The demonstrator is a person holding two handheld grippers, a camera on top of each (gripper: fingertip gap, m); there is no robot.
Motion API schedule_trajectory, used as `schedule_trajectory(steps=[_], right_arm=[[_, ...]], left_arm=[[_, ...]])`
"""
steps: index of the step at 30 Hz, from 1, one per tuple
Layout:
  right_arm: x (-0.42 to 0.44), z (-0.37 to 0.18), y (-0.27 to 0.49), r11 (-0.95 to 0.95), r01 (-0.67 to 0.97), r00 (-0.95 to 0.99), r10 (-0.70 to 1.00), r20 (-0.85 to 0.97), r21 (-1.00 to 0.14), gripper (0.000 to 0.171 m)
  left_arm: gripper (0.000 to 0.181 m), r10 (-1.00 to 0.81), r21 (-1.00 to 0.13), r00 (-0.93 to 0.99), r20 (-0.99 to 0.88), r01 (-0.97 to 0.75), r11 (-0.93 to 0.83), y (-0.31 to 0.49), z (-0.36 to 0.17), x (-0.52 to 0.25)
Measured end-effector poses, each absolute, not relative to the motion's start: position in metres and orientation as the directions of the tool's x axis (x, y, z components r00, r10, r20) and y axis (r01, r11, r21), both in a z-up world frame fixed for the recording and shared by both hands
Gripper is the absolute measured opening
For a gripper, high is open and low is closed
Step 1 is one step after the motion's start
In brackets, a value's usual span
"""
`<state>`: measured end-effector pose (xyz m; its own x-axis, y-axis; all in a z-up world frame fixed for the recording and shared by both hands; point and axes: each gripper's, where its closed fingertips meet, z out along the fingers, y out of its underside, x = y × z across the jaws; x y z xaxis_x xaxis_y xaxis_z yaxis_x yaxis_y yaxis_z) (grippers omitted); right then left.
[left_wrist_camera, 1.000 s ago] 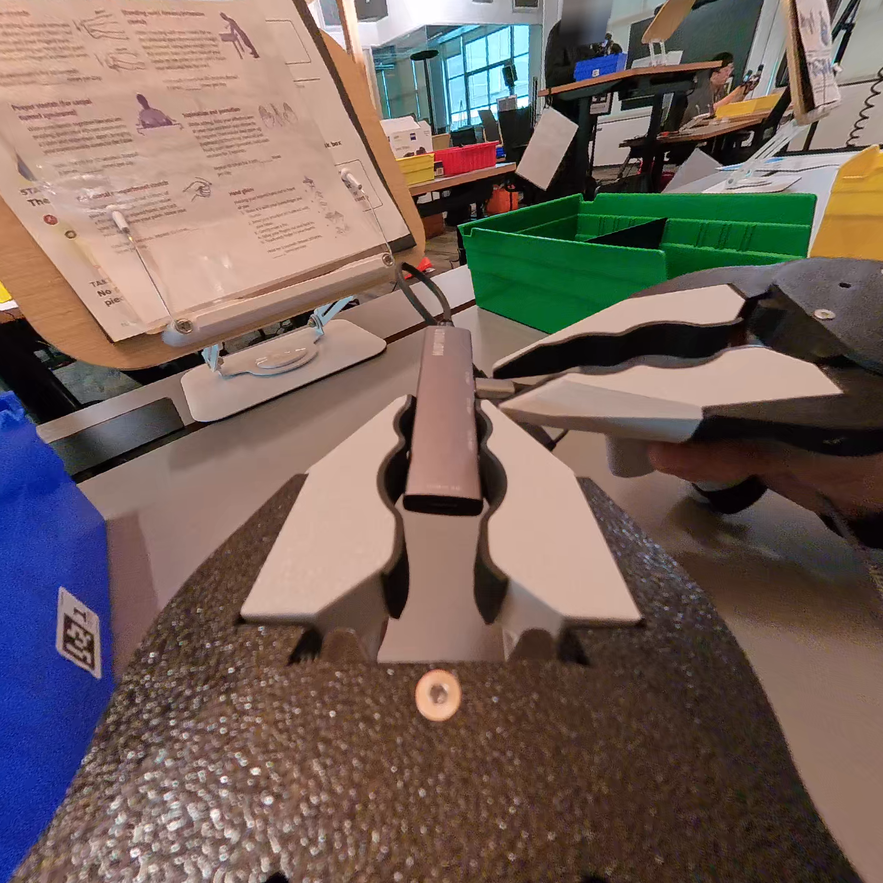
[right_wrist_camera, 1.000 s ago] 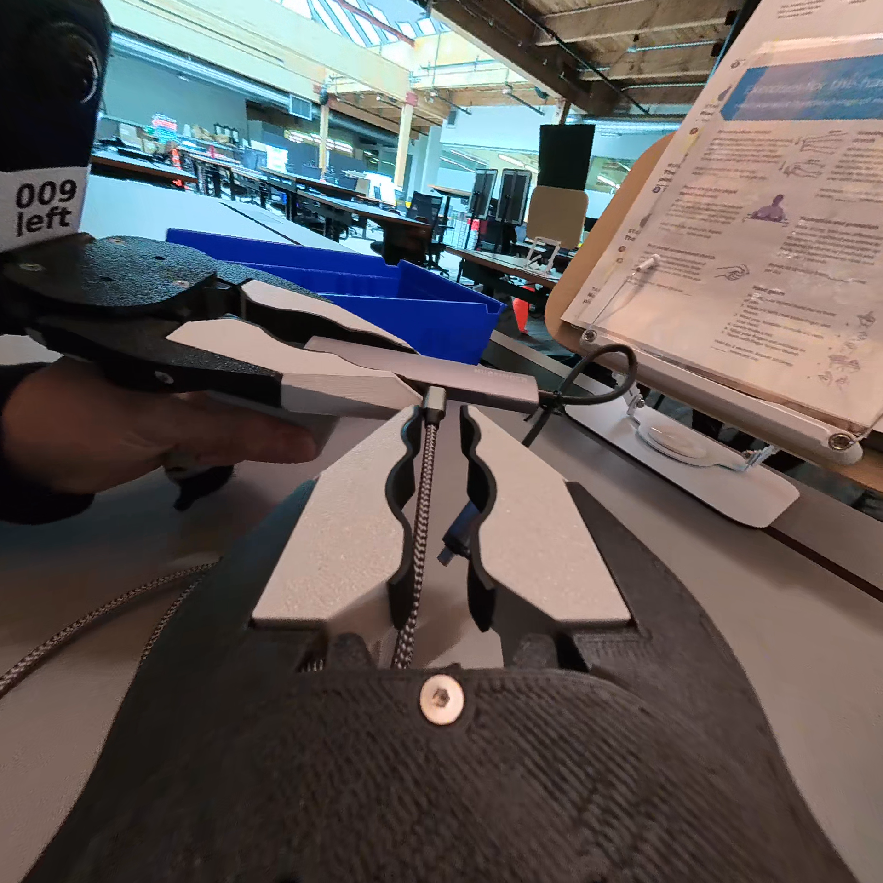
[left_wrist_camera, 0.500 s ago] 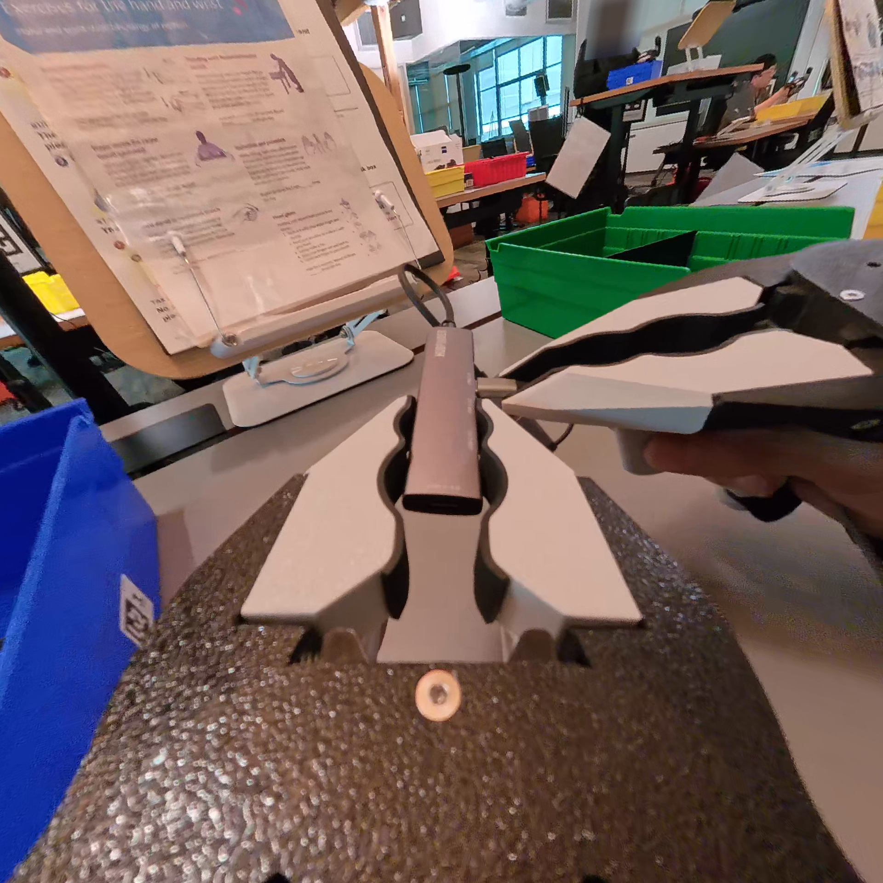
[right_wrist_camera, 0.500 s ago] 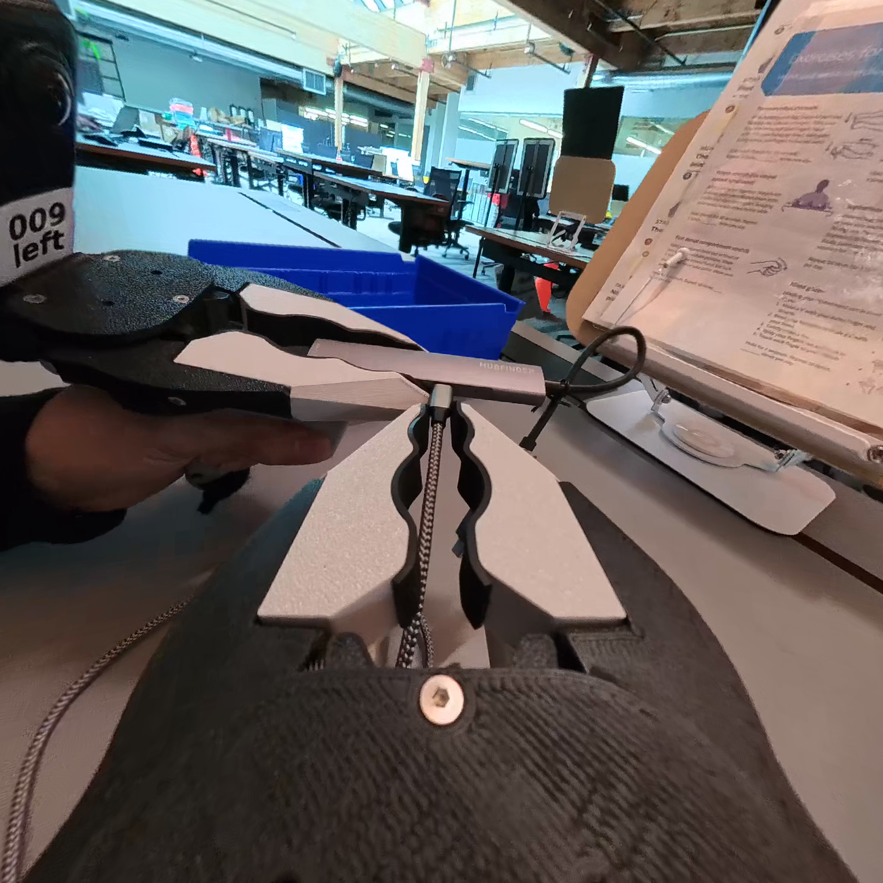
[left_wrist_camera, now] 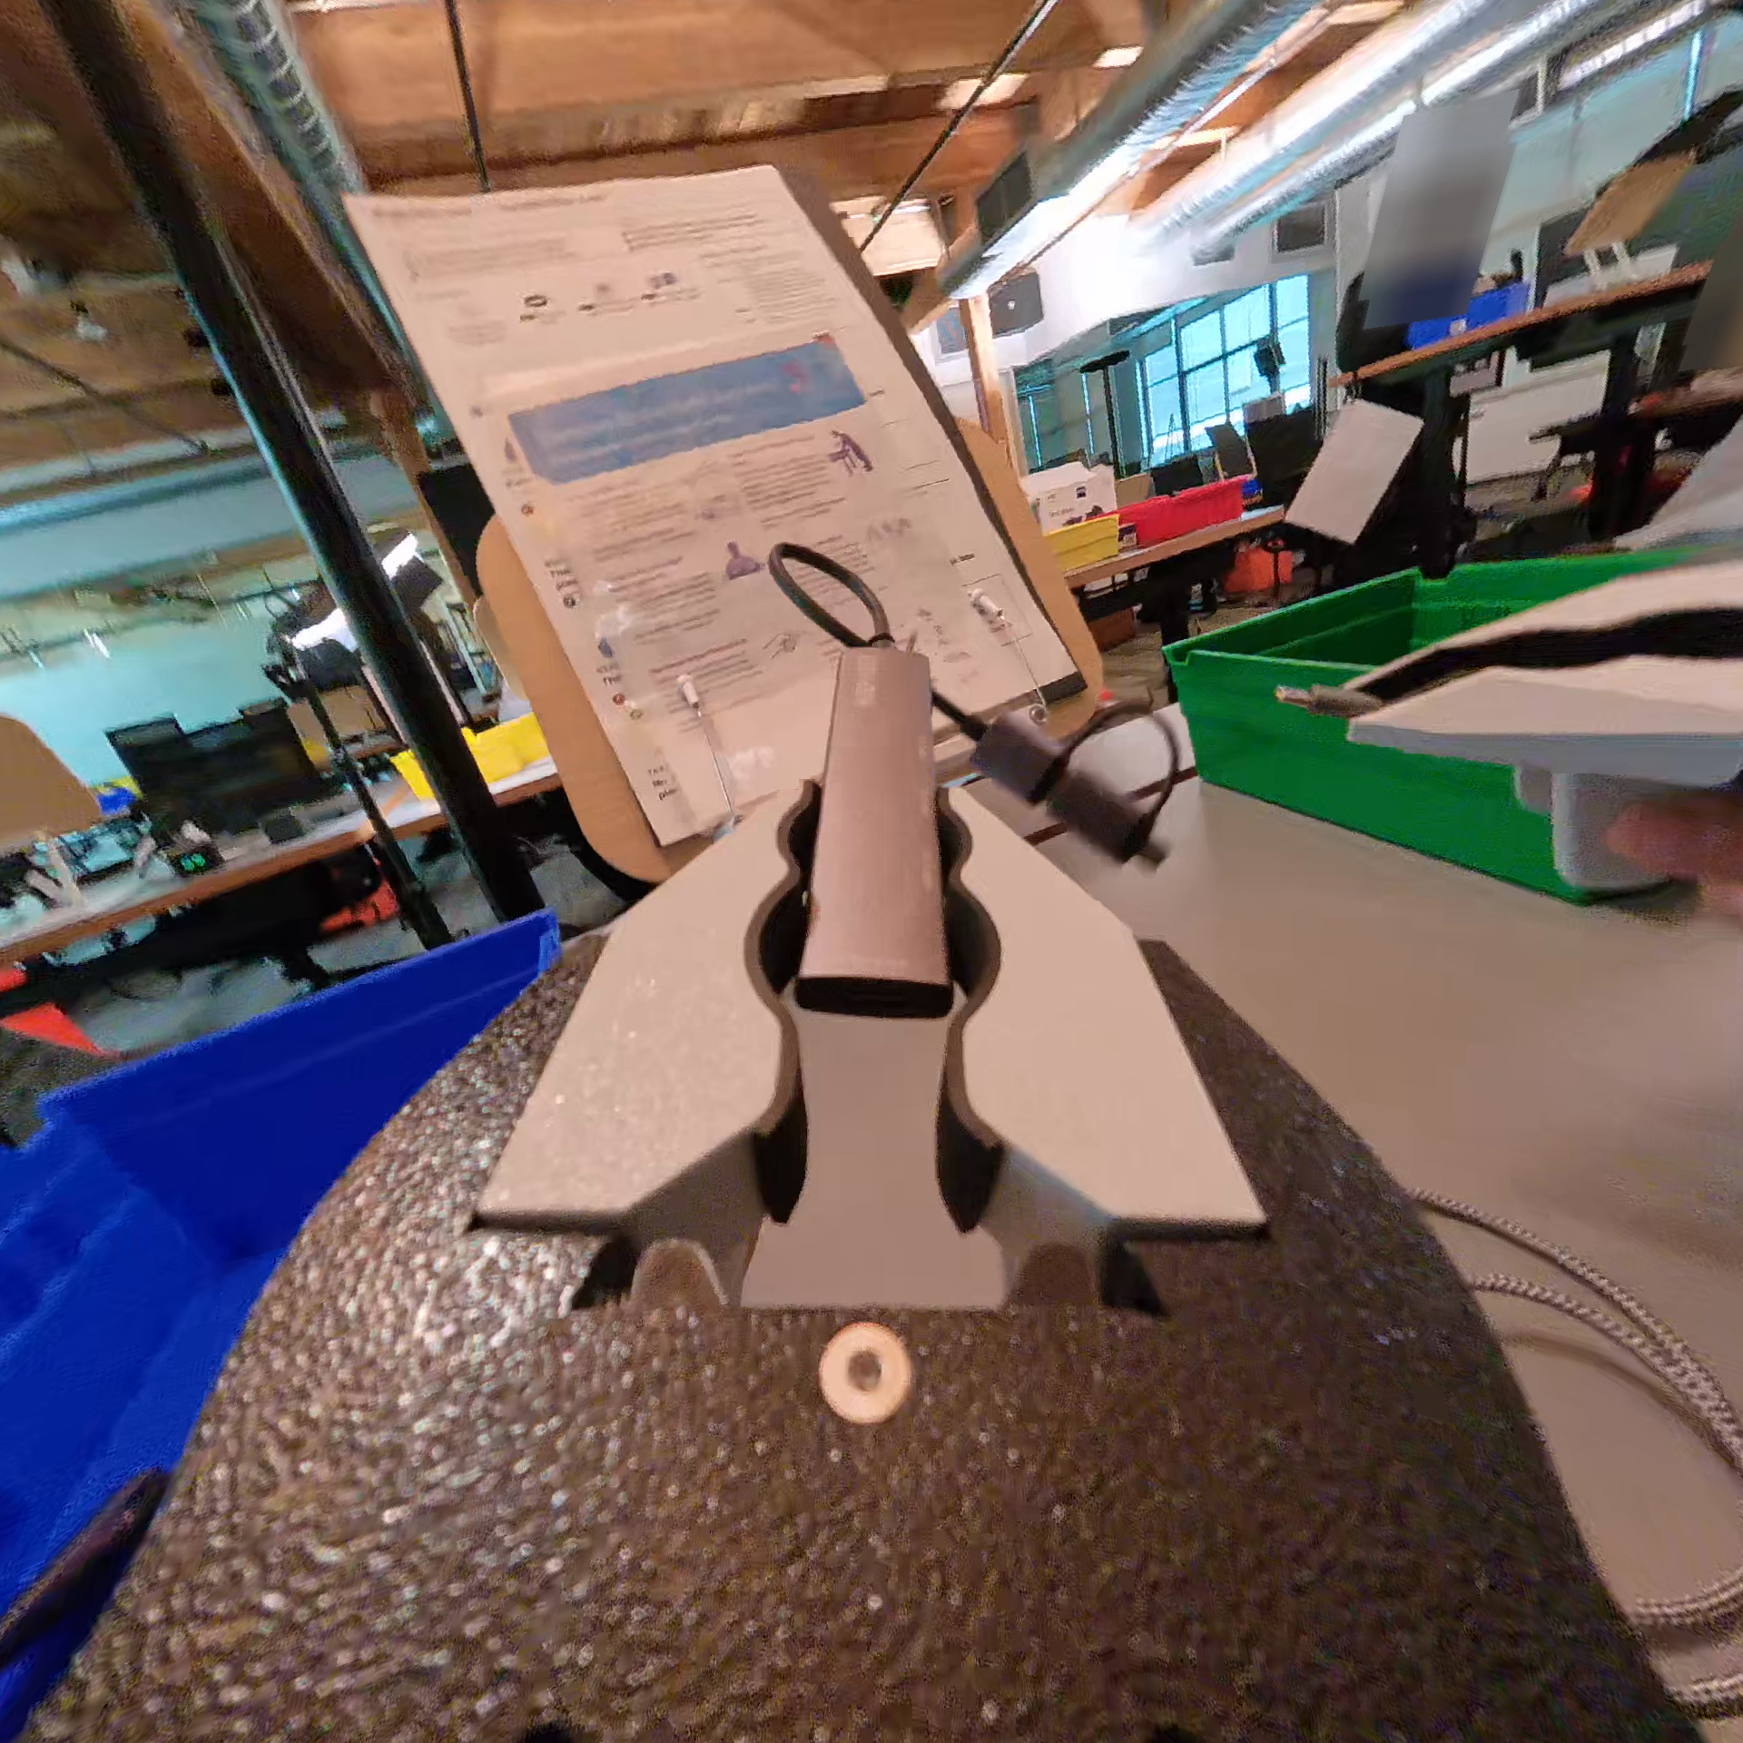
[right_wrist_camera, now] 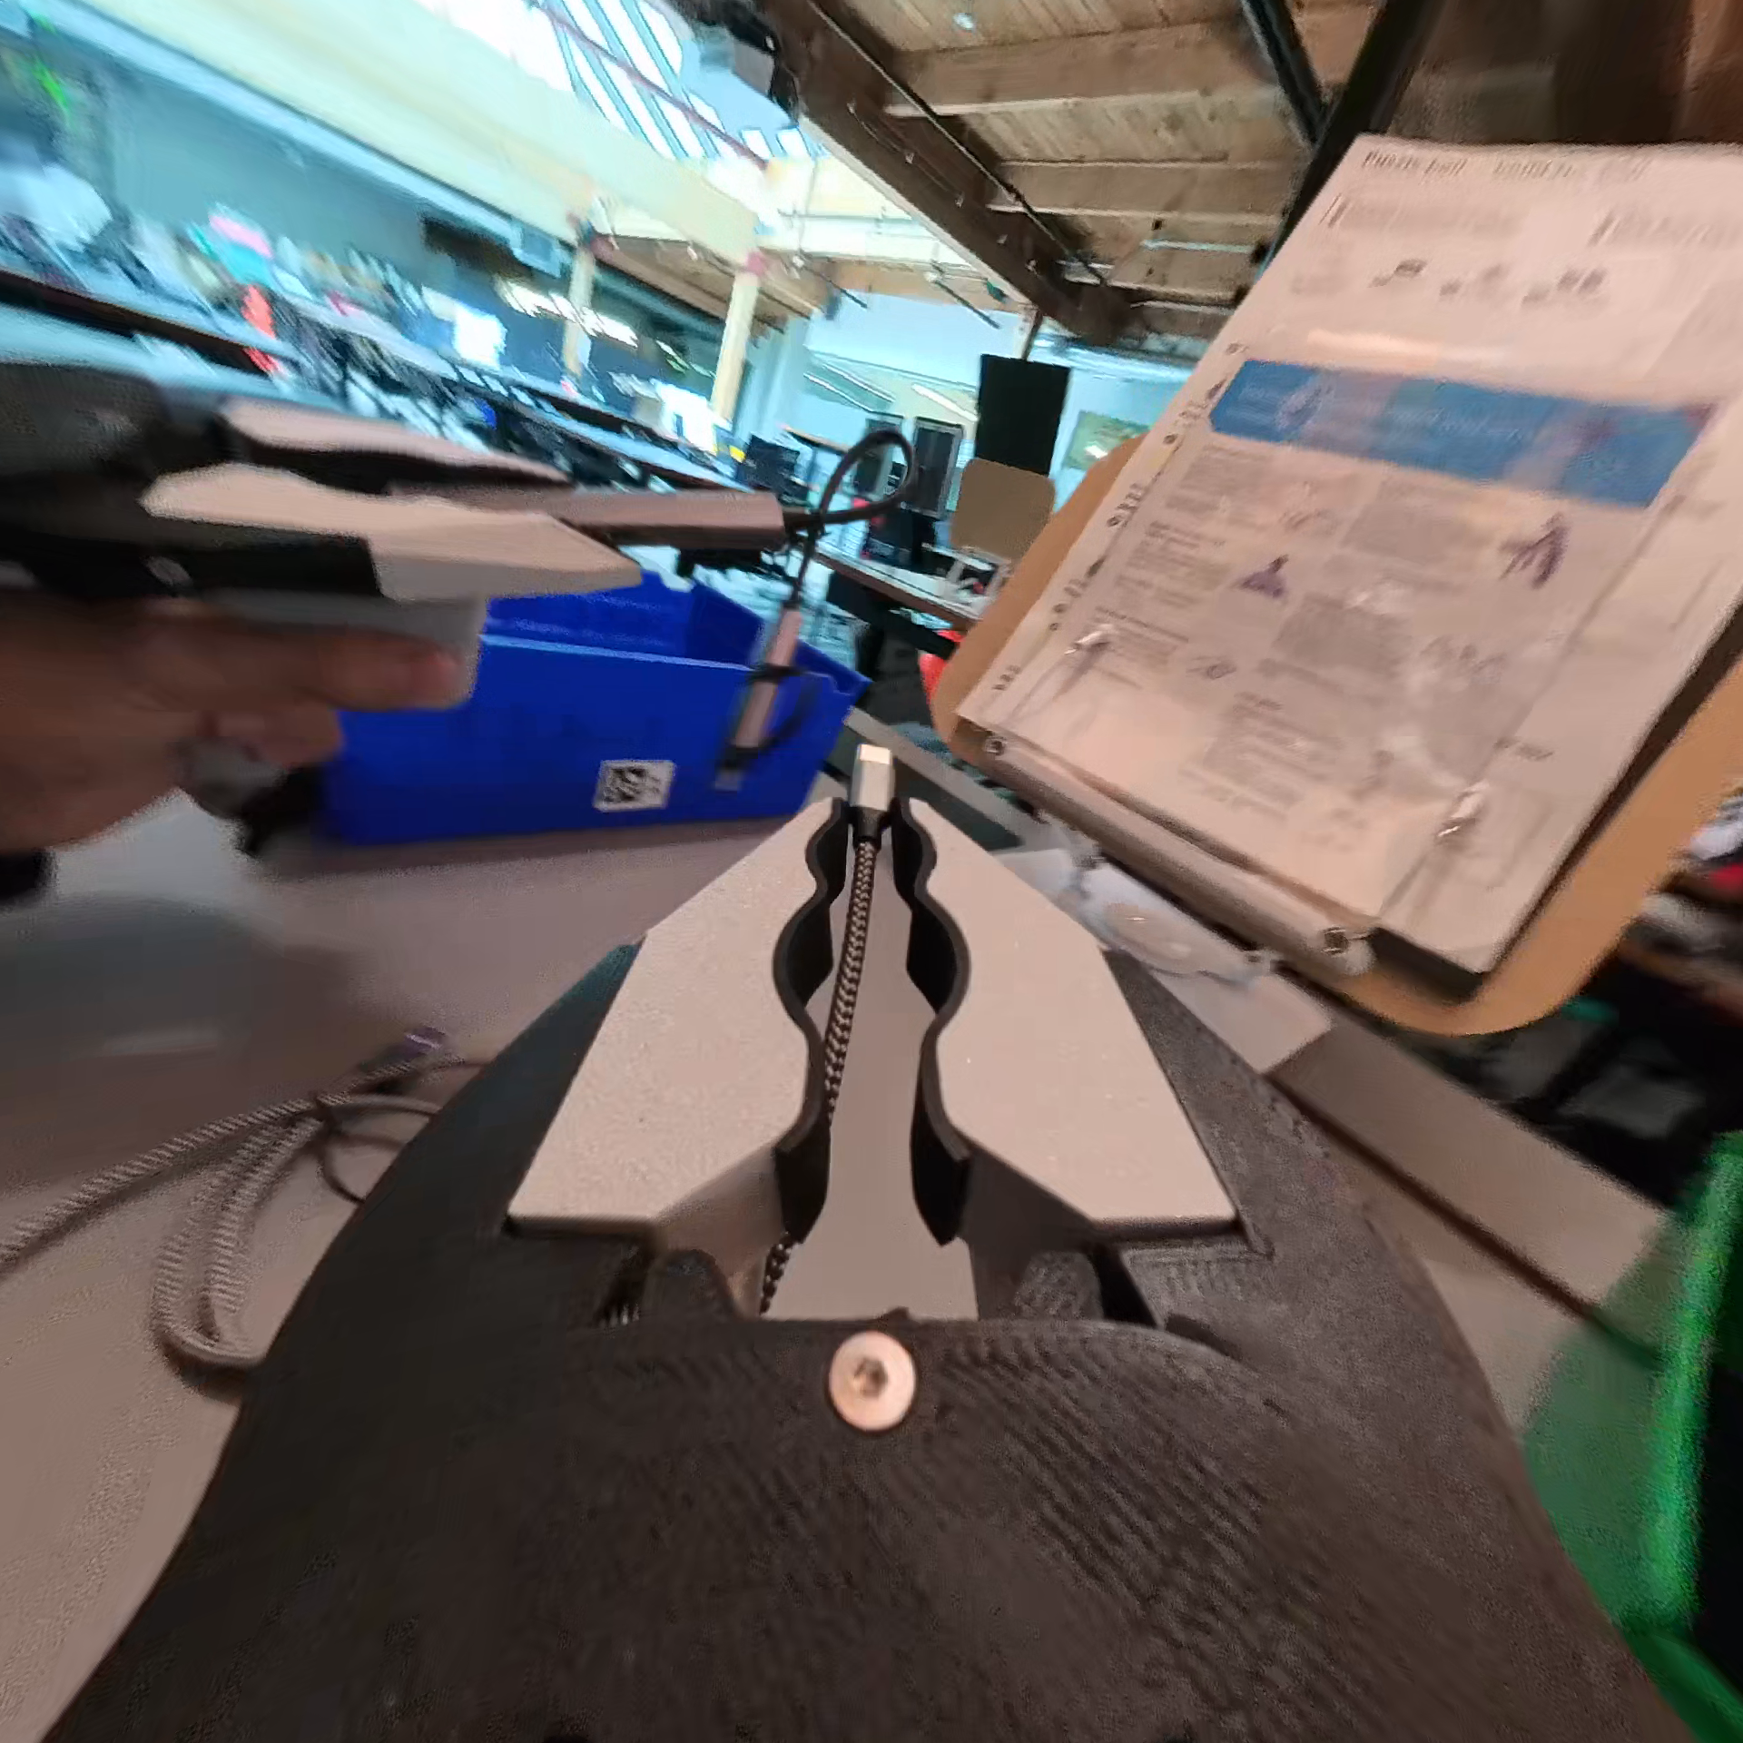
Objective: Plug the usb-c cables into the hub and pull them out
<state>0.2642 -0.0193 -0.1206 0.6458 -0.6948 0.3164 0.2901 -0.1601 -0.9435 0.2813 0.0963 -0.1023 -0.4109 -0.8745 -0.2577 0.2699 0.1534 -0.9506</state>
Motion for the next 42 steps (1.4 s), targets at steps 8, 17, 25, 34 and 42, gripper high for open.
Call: schedule_trajectory(steps=[8, 17, 25, 34, 42], right_arm=[[0.252, -0.067, -0.061, -0.326, 0.345, 0.509, -0.723, 0.467, -0.88, 0.008], [0.227, 0.078, -0.086, -0.431, 0.395, 0.497, -0.642, 0.583, -0.811, 0.008], [0.246, 0.198, -0.135, -0.493, 0.381, 0.407, -0.671, 0.62, -0.783, 0.008], [0.308, 0.25, -0.226, -0.719, 0.23, 0.152, -0.639, 0.754, -0.656, 0.008], [0.245, 0.25, -0.164, -0.574, 0.318, 0.43, -0.622, 0.655, -0.754, 0.008]], left_arm=[[0.022, -0.848, -0.937, -0.419, -0.325, 0.267, 0.227, 0.09, -0.116, 0.281], [0.022, -0.867, -0.958, -0.423, -0.263, 0.225, 0.181, 0.099, -0.118, 0.287], [0.022, -0.875, -0.973, -0.438, -0.206, 0.185, 0.137, 0.105, -0.123, 0.291], [0.022, -0.866, -0.978, -0.463, -0.19, 0.164, 0.127, 0.101, -0.128, 0.292], [0.022, -0.868, -0.985, -0.471, -0.158, 0.132, 0.108, 0.103, -0.134, 0.297]])
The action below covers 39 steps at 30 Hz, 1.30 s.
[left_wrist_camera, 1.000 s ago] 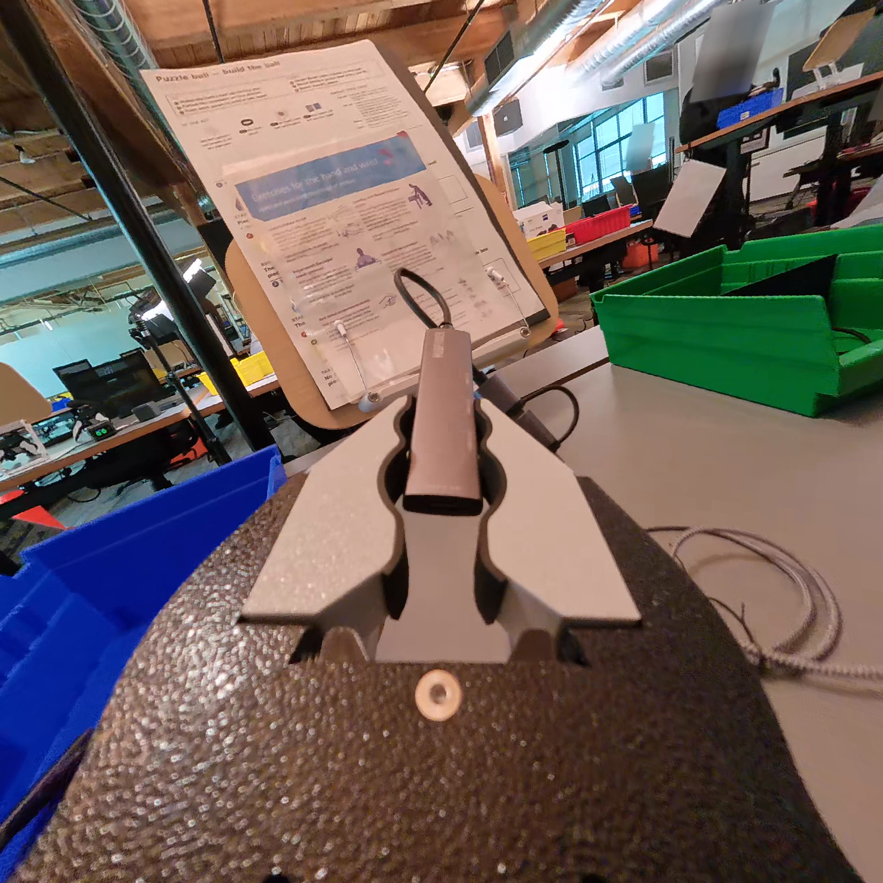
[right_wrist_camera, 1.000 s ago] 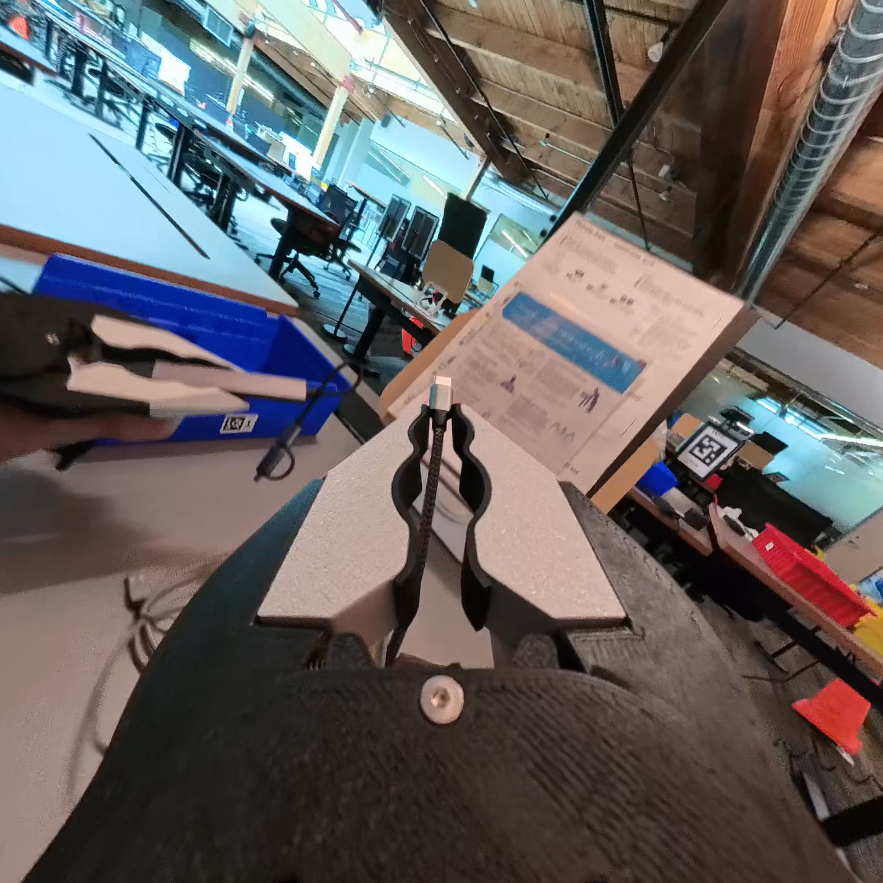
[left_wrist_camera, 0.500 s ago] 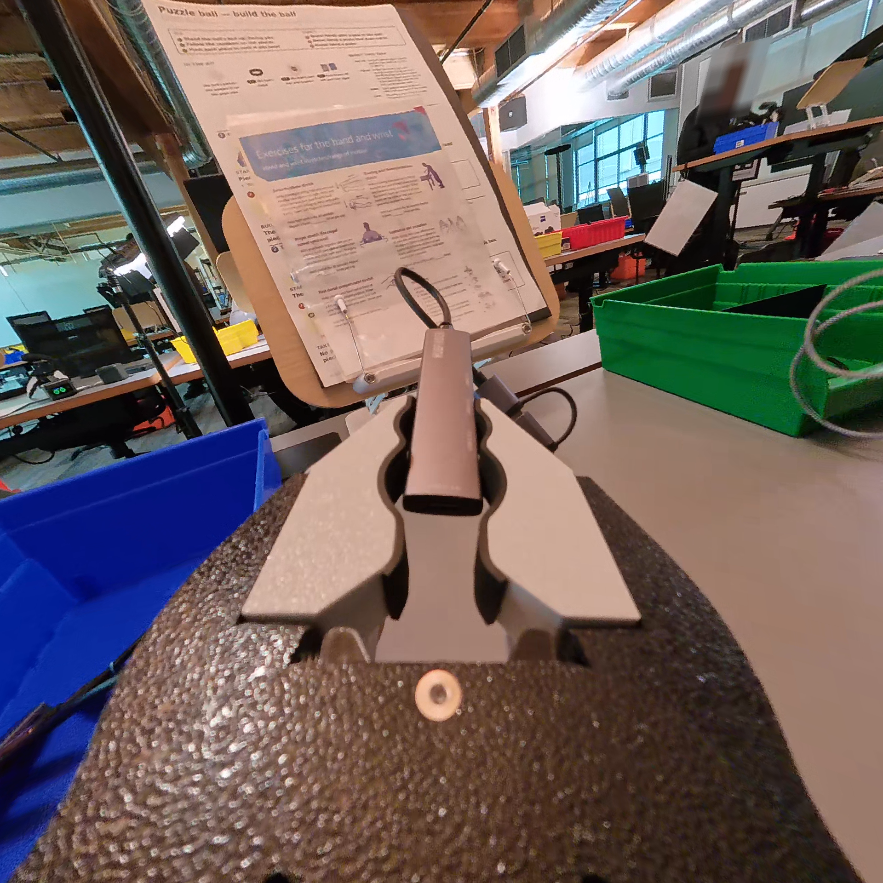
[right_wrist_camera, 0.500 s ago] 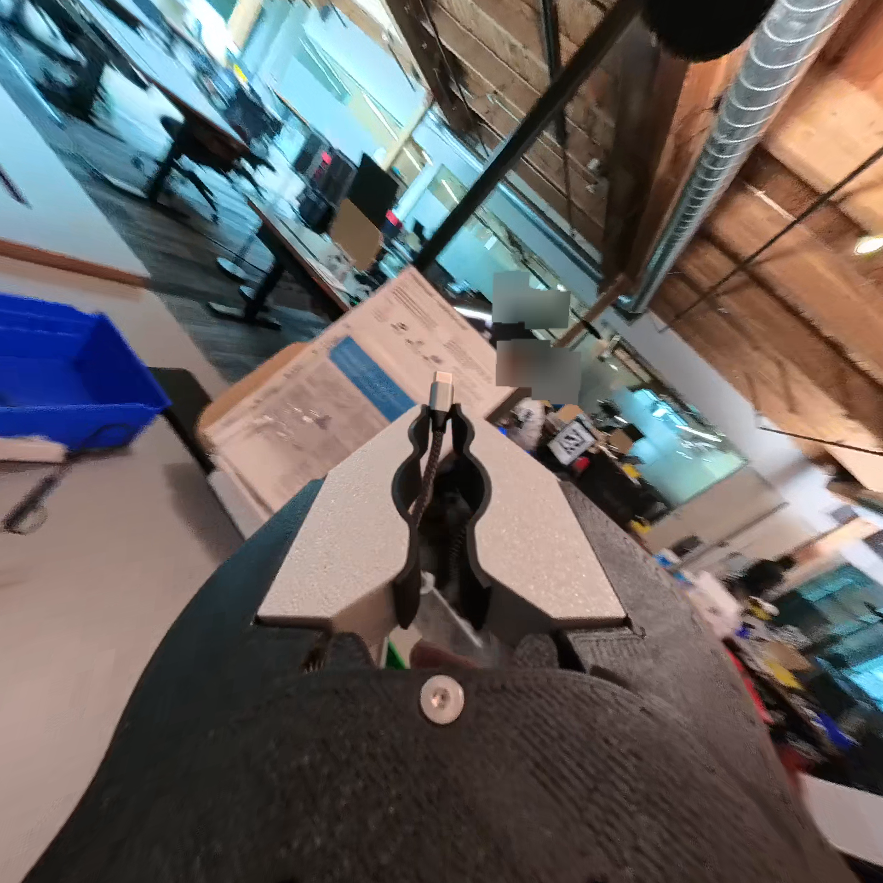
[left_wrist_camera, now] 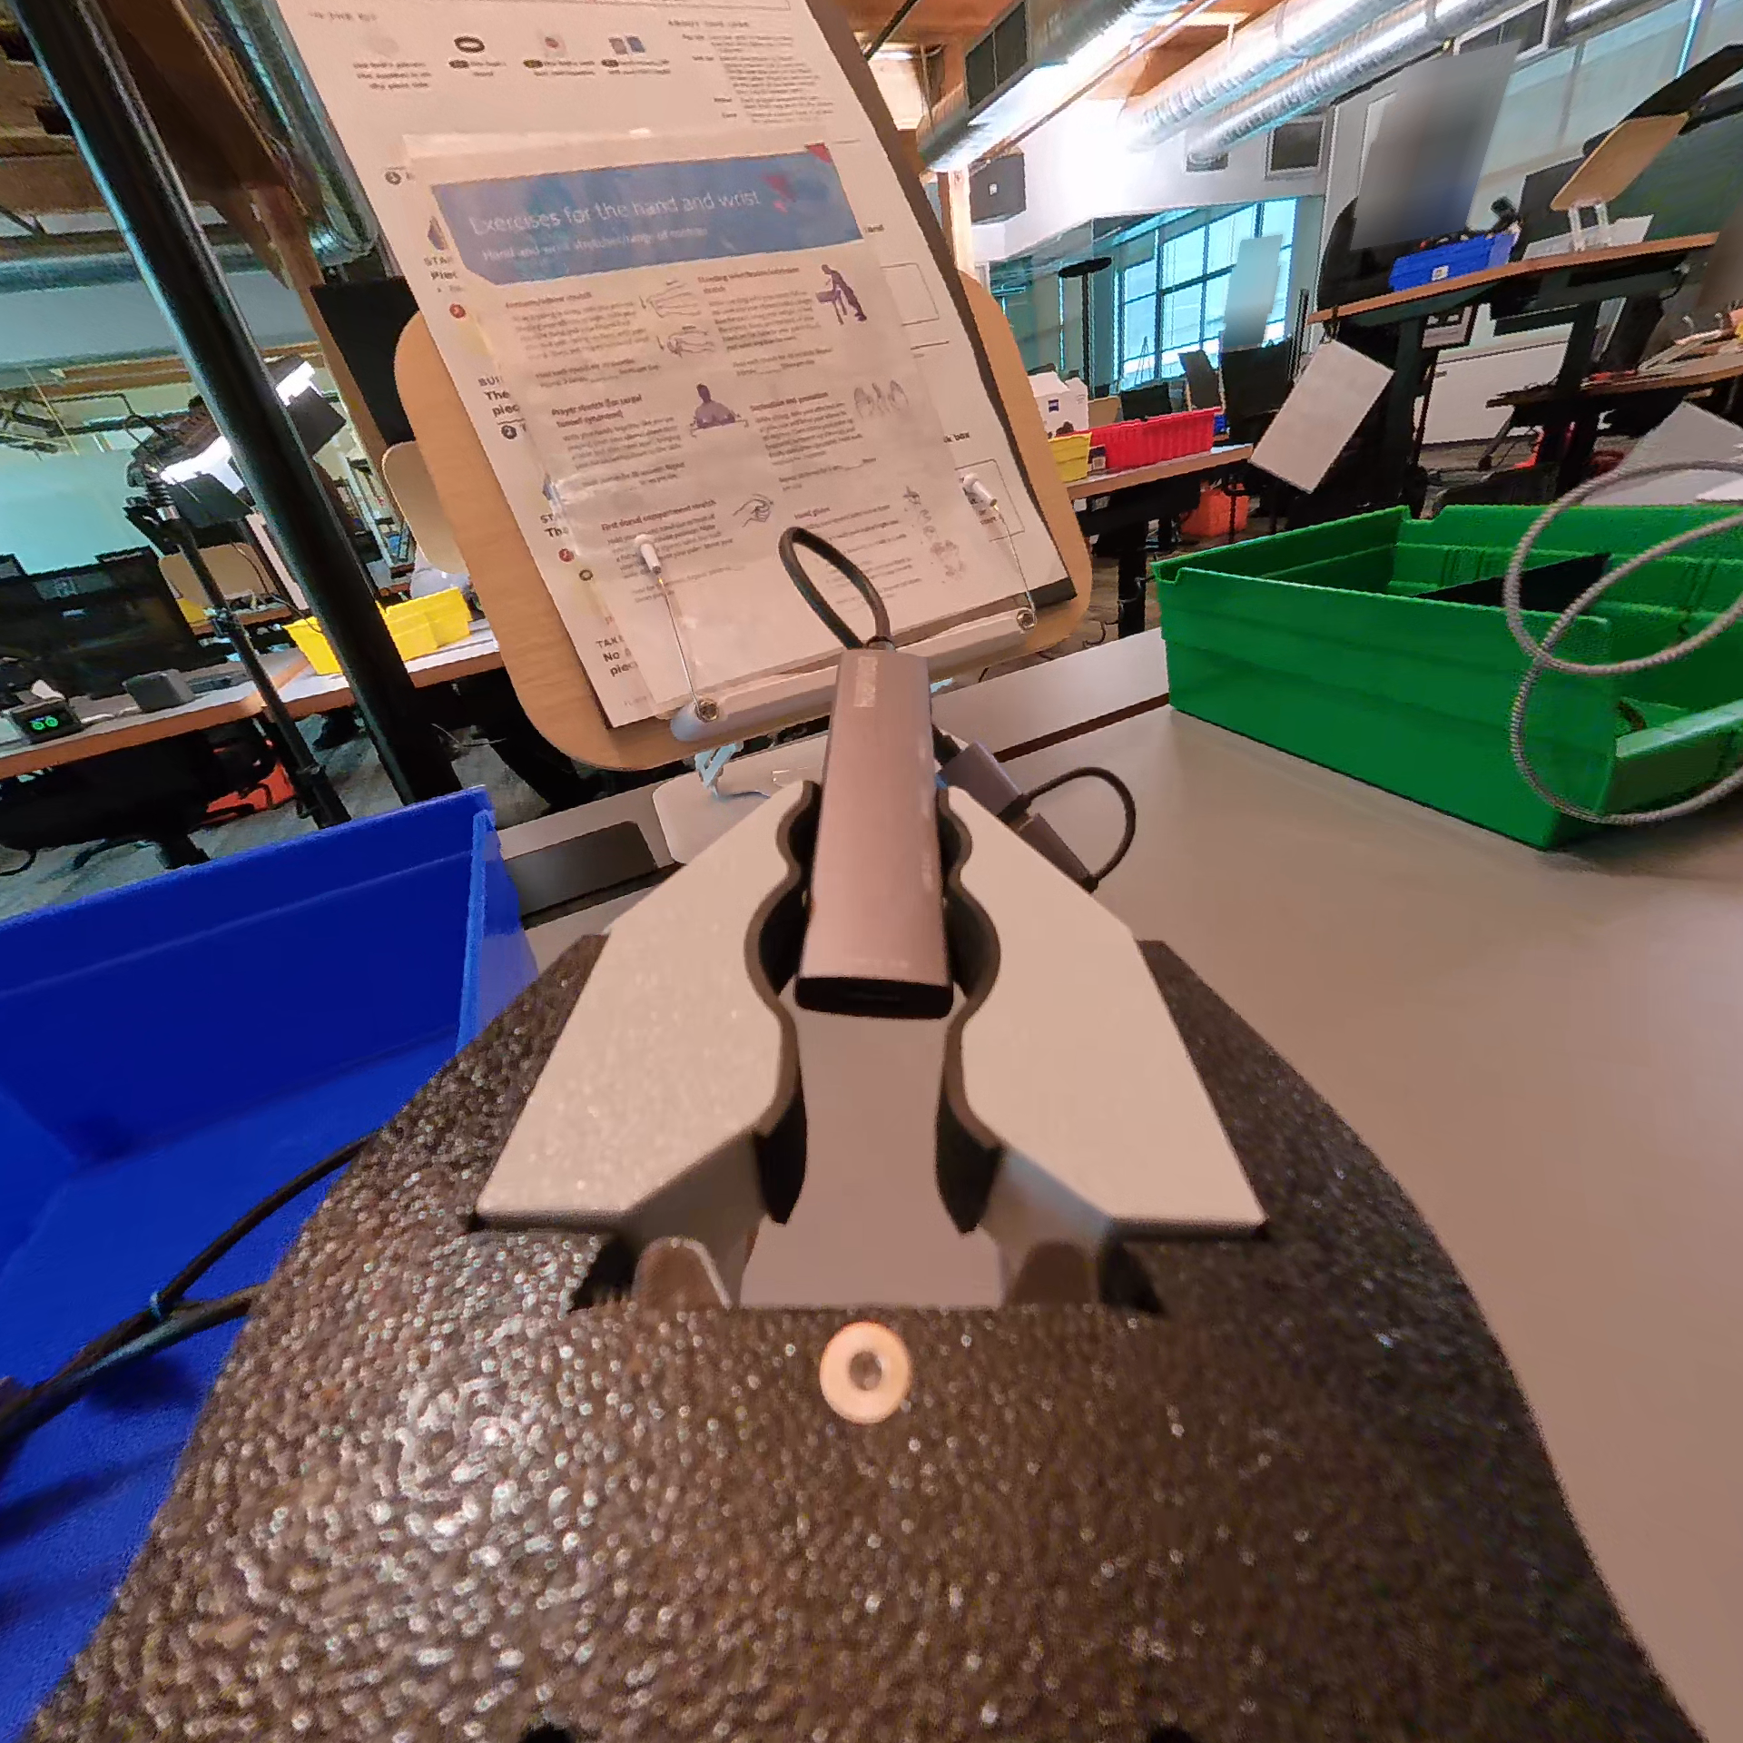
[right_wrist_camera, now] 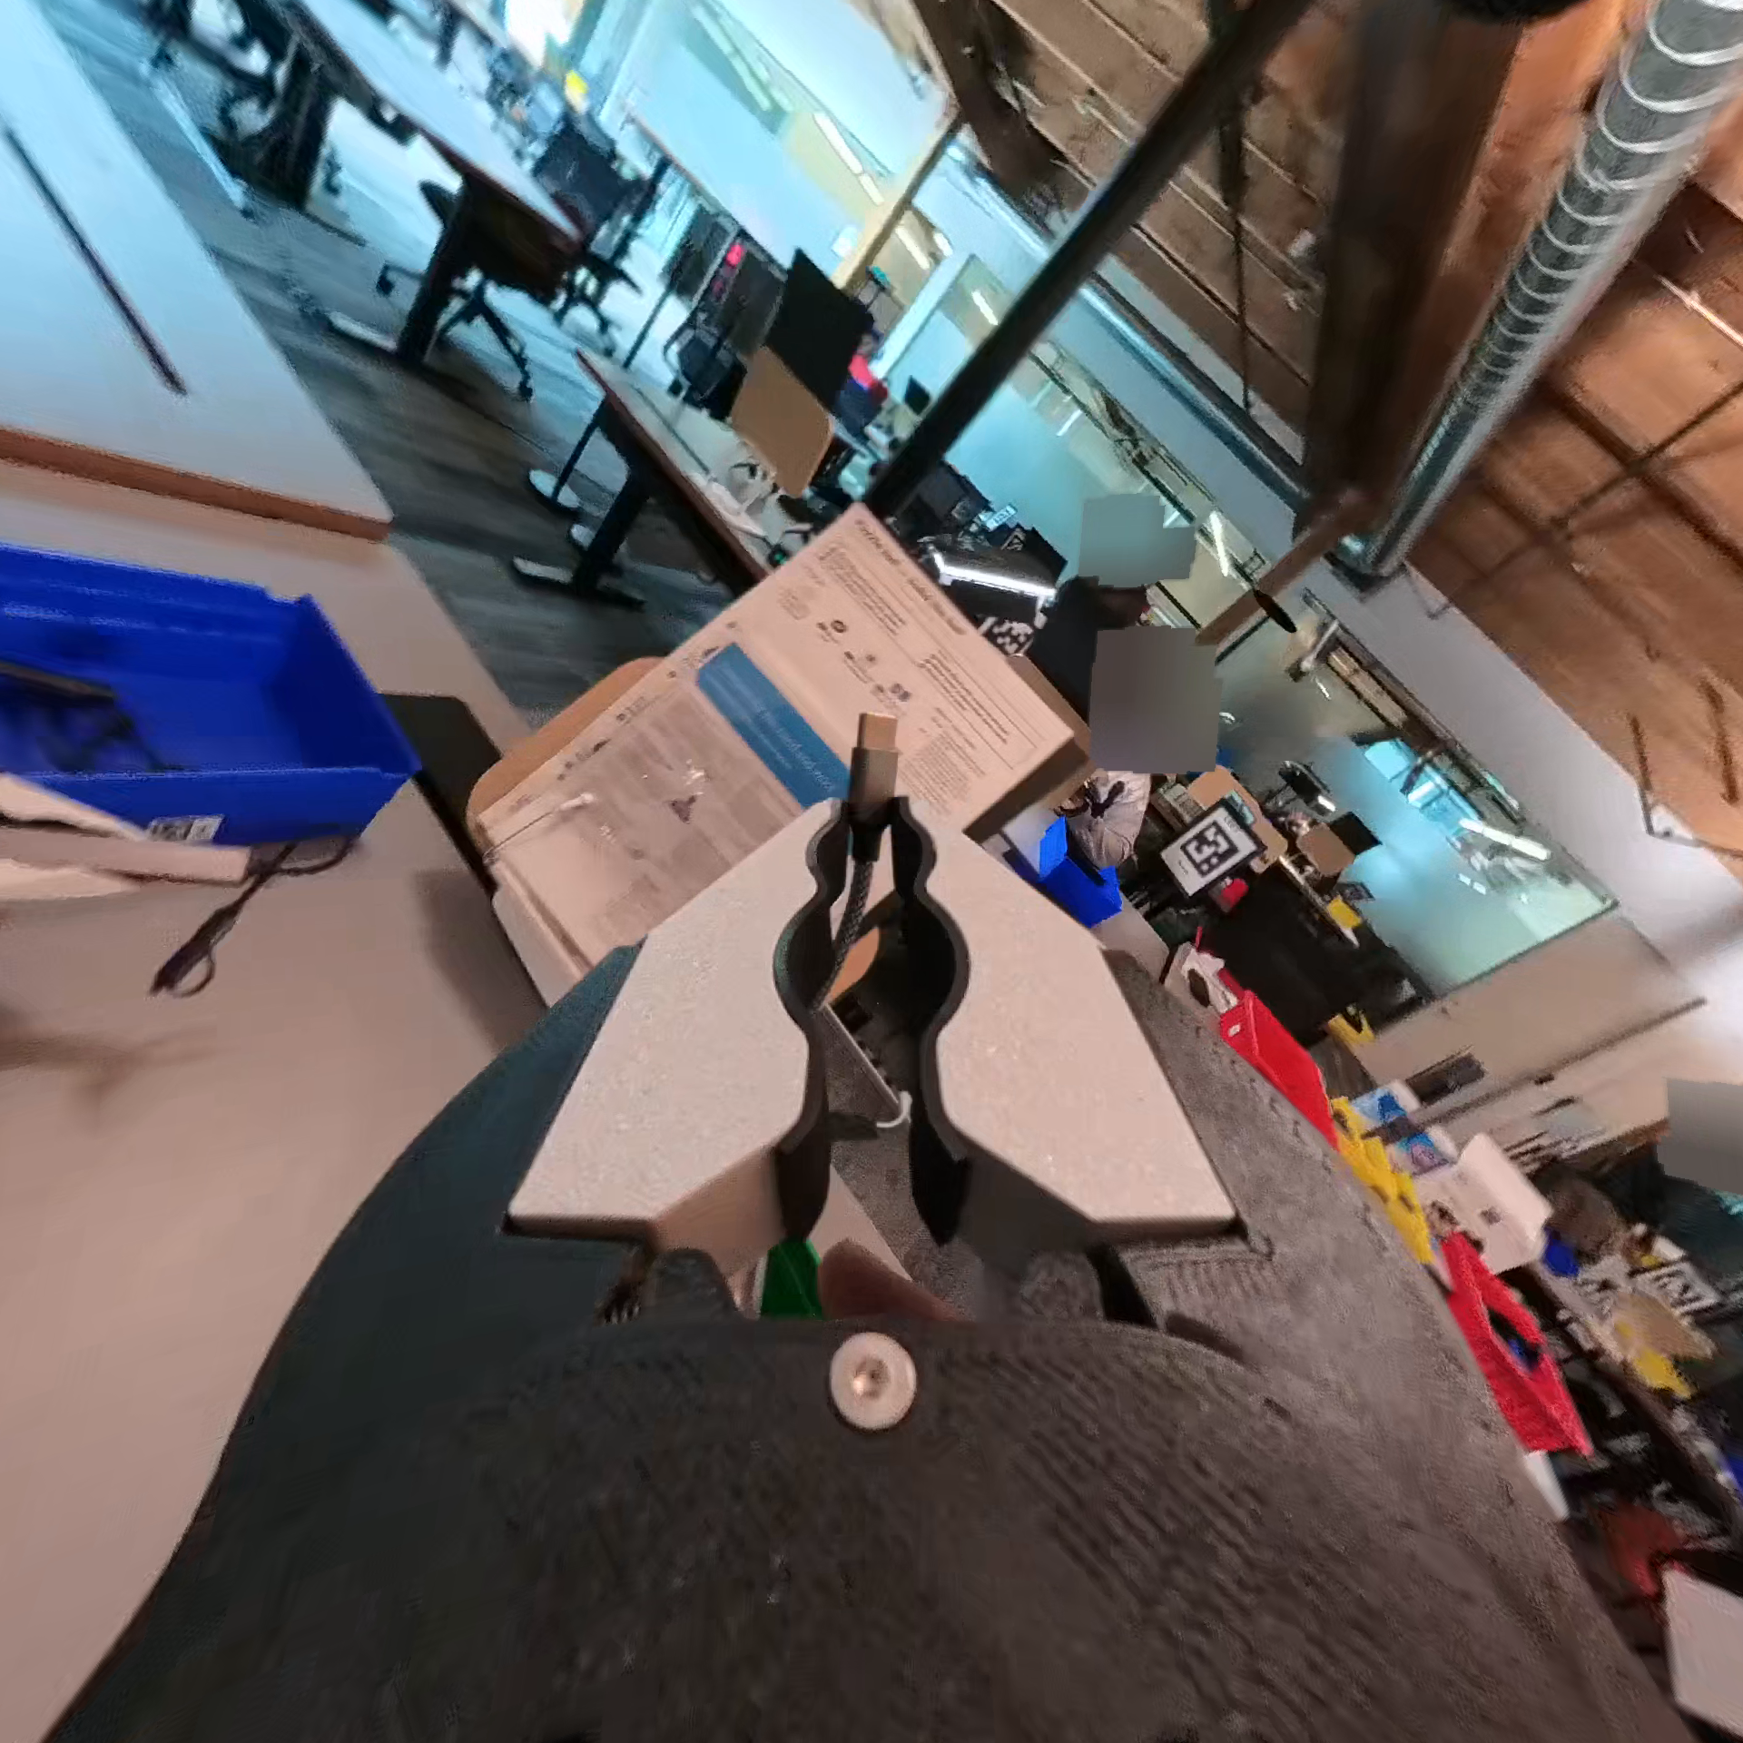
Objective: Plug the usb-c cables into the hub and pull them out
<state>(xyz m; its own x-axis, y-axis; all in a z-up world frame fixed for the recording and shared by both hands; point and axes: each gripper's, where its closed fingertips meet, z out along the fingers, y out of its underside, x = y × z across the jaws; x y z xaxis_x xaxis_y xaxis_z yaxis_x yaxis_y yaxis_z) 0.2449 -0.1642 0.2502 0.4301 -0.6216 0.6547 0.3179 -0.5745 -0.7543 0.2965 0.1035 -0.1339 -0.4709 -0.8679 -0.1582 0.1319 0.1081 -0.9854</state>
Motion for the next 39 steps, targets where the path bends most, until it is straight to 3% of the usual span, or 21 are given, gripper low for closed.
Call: schedule_trajectory(steps=[5, 11, 16, 22, 32, 39], right_arm=[[0.213, 0.244, -0.137, -0.617, 0.362, 0.446, -0.543, 0.711, -0.699, 0.007], [0.247, 0.26, -0.198, -0.737, 0.247, 0.232, -0.585, 0.777, -0.629, 0.007], [0.278, 0.26, -0.238, -0.762, 0.156, 0.138, -0.614, 0.777, -0.629, 0.008], [0.285, 0.274, -0.247, -0.708, 0.18, 0.116, -0.675, 0.729, -0.683, 0.008], [0.327, 0.119, -0.262, -0.717, -0.08, 0.376, -0.665, 0.645, -0.693, 0.009], [0.344, -0.037, -0.279, -0.875, -0.259, 0.574, -0.479, 0.664, -0.409, 0.008]], left_arm=[[0.022, -0.861, -0.988, -0.488, -0.145, 0.117, 0.101, 0.1, -0.138, 0.296], [0.022, -0.849, -0.99, -0.511, -0.136, 0.11, 0.092, 0.094, -0.14, 0.295], [0.022, -0.843, -0.99, -0.52, -0.136, 0.106, 0.094, 0.092, -0.141, 0.294], [0.022, -0.838, -0.991, -0.53, -0.128, 0.095, 0.091, 0.09, -0.144, 0.295], [0.022, -0.836, -0.993, -0.537, -0.115, 0.088, 0.08, 0.09, -0.144, 0.295], [0.022, -0.829, -0.993, -0.546, -0.119, 0.087, 0.085, 0.087, -0.145, 0.294]])
